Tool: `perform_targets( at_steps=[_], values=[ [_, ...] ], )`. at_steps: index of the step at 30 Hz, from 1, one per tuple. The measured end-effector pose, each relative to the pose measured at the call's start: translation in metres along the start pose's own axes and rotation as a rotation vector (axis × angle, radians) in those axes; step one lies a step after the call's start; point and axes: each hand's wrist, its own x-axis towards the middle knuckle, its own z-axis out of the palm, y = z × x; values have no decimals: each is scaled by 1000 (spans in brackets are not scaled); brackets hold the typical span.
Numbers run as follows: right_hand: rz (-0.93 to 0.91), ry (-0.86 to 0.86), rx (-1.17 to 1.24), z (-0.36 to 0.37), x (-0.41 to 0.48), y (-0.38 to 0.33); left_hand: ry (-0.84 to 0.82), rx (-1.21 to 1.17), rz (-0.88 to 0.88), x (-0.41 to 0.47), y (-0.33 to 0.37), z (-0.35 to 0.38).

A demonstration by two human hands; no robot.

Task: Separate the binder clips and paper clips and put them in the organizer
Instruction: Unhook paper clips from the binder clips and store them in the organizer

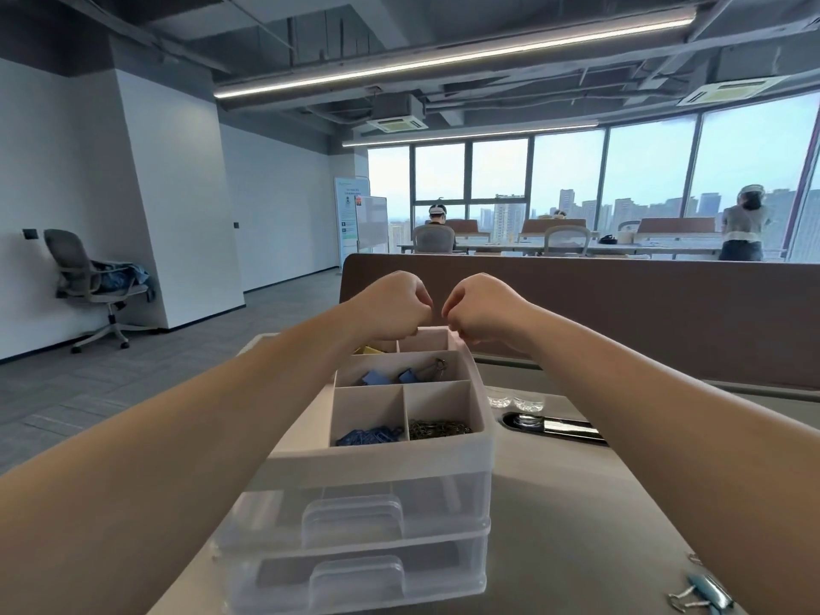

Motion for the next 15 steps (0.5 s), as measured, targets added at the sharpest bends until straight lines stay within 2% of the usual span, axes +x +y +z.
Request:
perform_targets(
  at_steps=[8,15],
  values=[
    [-9,91,3,-26,-87,28,23,-123,109,-56,51,26],
    [128,-22,-140,-51,-187,103,-113,-230,205,-109,126,84]
  ],
)
